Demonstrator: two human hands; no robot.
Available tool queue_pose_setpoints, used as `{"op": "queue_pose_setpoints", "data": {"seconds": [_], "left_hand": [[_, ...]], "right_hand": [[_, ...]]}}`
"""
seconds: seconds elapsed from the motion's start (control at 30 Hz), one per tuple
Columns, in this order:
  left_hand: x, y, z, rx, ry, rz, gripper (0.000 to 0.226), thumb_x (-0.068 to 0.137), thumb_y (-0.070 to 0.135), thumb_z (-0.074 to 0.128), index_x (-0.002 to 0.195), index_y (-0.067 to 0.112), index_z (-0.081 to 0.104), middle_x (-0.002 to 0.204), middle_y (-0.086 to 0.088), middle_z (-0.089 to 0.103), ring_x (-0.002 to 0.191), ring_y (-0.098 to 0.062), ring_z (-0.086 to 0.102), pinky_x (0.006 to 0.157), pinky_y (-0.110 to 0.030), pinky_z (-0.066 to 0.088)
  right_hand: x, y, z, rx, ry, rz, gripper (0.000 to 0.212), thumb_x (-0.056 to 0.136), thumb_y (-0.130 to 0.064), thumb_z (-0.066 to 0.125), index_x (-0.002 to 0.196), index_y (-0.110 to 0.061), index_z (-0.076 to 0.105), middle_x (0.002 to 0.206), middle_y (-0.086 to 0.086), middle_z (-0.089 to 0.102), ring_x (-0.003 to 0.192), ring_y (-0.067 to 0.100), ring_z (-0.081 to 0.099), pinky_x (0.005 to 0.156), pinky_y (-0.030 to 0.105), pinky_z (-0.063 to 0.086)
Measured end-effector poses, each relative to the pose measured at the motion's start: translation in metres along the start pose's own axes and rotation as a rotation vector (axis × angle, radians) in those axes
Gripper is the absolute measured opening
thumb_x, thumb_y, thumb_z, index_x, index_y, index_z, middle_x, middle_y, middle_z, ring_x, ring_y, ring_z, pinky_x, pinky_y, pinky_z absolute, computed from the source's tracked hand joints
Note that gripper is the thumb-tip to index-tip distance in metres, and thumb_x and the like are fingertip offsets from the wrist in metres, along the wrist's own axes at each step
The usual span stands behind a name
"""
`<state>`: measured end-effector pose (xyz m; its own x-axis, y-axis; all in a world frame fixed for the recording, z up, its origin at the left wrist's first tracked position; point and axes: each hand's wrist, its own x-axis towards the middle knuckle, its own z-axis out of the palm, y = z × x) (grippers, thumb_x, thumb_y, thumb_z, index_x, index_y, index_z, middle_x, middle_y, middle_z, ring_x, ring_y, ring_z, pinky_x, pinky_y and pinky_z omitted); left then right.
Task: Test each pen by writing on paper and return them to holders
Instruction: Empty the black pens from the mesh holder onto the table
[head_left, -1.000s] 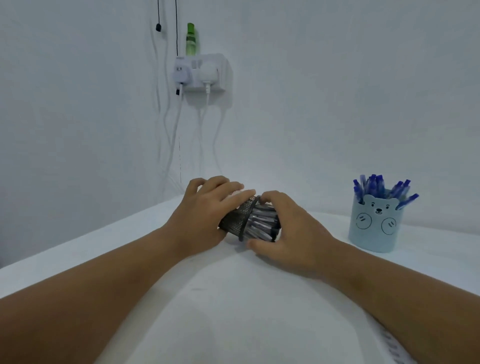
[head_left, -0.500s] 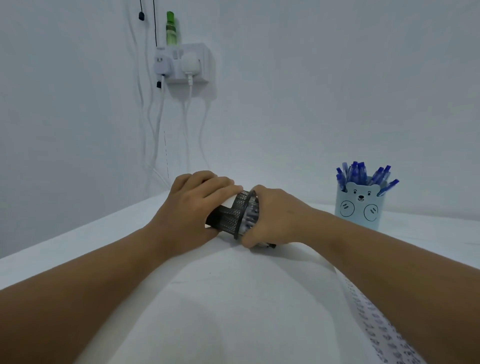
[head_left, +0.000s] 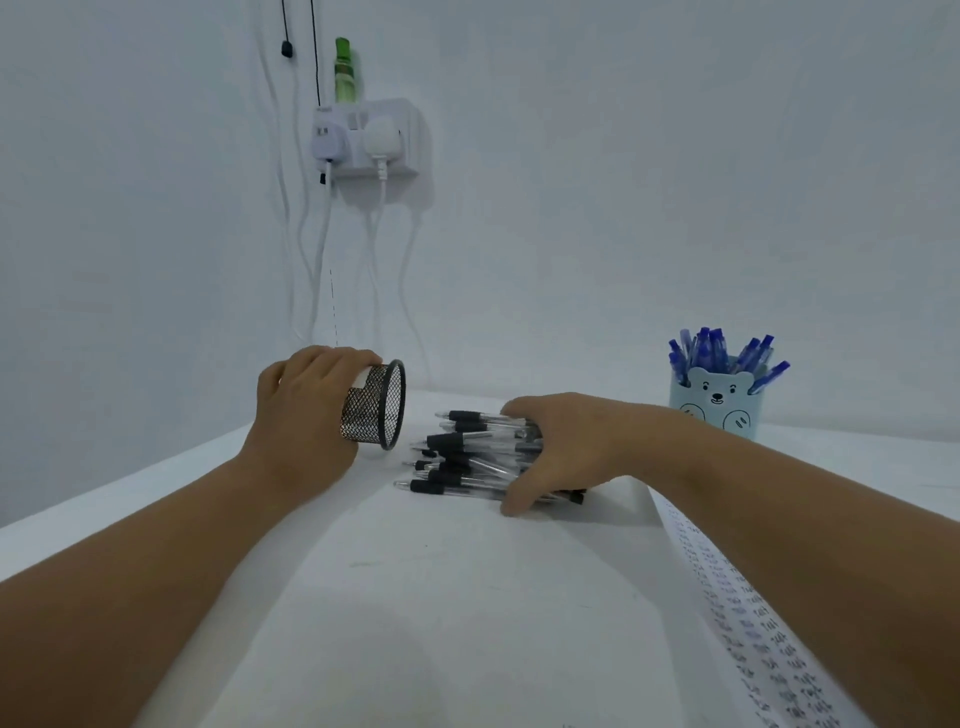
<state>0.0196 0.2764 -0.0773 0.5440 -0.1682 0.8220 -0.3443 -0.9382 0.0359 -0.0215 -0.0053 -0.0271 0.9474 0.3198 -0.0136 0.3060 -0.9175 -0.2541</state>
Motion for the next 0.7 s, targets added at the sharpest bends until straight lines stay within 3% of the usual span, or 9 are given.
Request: {"op": "queue_pose_setpoints", "data": {"seconds": [0.07,0.13,0.23,0.33,0.47,0.53,0.6,0.7], "left_hand": [[-0.001,0.001,0.000,-0.017,-0.008,-0.016,0.082,0.057,-0.001,0.074,0.129,0.033,0.054,0.128,0.013,0.060,0.130,-0.020,0.047,0.105,-0.038,0.023],[-0.001,0.002,-0.002,-0.039,-0.011,-0.037,0.082,0.058,0.001,0.074,0.131,0.032,0.054,0.129,0.013,0.060,0.131,-0.020,0.045,0.106,-0.038,0.022],[-0.001,0.002,-0.004,-0.058,-0.021,-0.075,0.084,0.057,0.003,0.076,0.132,0.032,0.054,0.130,0.012,0.058,0.132,-0.020,0.044,0.108,-0.040,0.022],[-0.002,0.002,-0.006,-0.080,-0.026,-0.112,0.085,0.056,0.004,0.077,0.133,0.031,0.055,0.132,0.010,0.059,0.133,-0.021,0.044,0.108,-0.041,0.023],[-0.002,0.003,-0.008,-0.092,-0.025,-0.137,0.084,0.057,0.005,0.078,0.134,0.032,0.055,0.131,0.010,0.059,0.132,-0.022,0.044,0.108,-0.040,0.023],[-0.003,0.003,-0.009,-0.104,-0.021,-0.142,0.084,0.057,0.005,0.079,0.134,0.032,0.055,0.131,0.010,0.059,0.132,-0.021,0.044,0.108,-0.040,0.023],[-0.003,0.004,-0.009,-0.114,-0.024,-0.146,0.085,0.057,0.005,0.080,0.134,0.031,0.055,0.131,0.010,0.059,0.132,-0.022,0.044,0.108,-0.041,0.023],[-0.002,0.006,-0.010,-0.122,-0.027,-0.151,0.086,0.056,0.004,0.079,0.134,0.032,0.055,0.131,0.010,0.058,0.132,-0.022,0.044,0.108,-0.041,0.024]], "right_hand": [[-0.002,-0.003,0.004,0.008,0.018,-0.012,0.108,0.068,-0.075,0.074,0.156,-0.036,0.026,0.156,-0.010,0.037,0.143,0.020,0.038,0.114,0.041,0.036],[-0.006,-0.010,0.007,-0.058,0.040,-0.013,0.100,0.074,-0.084,0.060,0.155,-0.036,0.027,0.156,-0.007,0.036,0.142,0.023,0.039,0.113,0.044,0.036],[-0.009,-0.026,0.018,-0.274,0.070,-0.003,0.089,0.071,-0.092,0.047,0.138,-0.034,0.045,0.135,-0.007,0.049,0.124,0.027,0.049,0.100,0.047,0.043],[-0.008,-0.037,0.025,-0.273,0.081,0.049,0.078,0.071,-0.093,0.039,0.121,-0.033,0.052,0.116,-0.006,0.055,0.112,0.027,0.052,0.096,0.046,0.046],[-0.005,-0.033,0.026,-0.061,0.141,0.138,0.061,0.066,-0.083,0.056,0.096,-0.030,0.055,0.101,-0.009,0.058,0.102,0.023,0.057,0.090,0.042,0.050],[-0.003,-0.030,0.026,0.055,0.139,0.183,0.071,0.060,-0.080,0.063,0.108,-0.028,0.056,0.115,-0.009,0.058,0.115,0.025,0.055,0.098,0.046,0.047],[-0.003,-0.030,0.024,0.070,0.122,0.185,0.096,0.060,-0.079,0.069,0.139,-0.032,0.045,0.141,-0.009,0.048,0.135,0.025,0.044,0.112,0.054,0.033],[-0.007,-0.032,0.021,-0.049,0.132,0.130,0.105,0.064,-0.086,0.065,0.151,-0.037,0.032,0.154,-0.011,0.038,0.144,0.025,0.033,0.117,0.062,0.014]]}}
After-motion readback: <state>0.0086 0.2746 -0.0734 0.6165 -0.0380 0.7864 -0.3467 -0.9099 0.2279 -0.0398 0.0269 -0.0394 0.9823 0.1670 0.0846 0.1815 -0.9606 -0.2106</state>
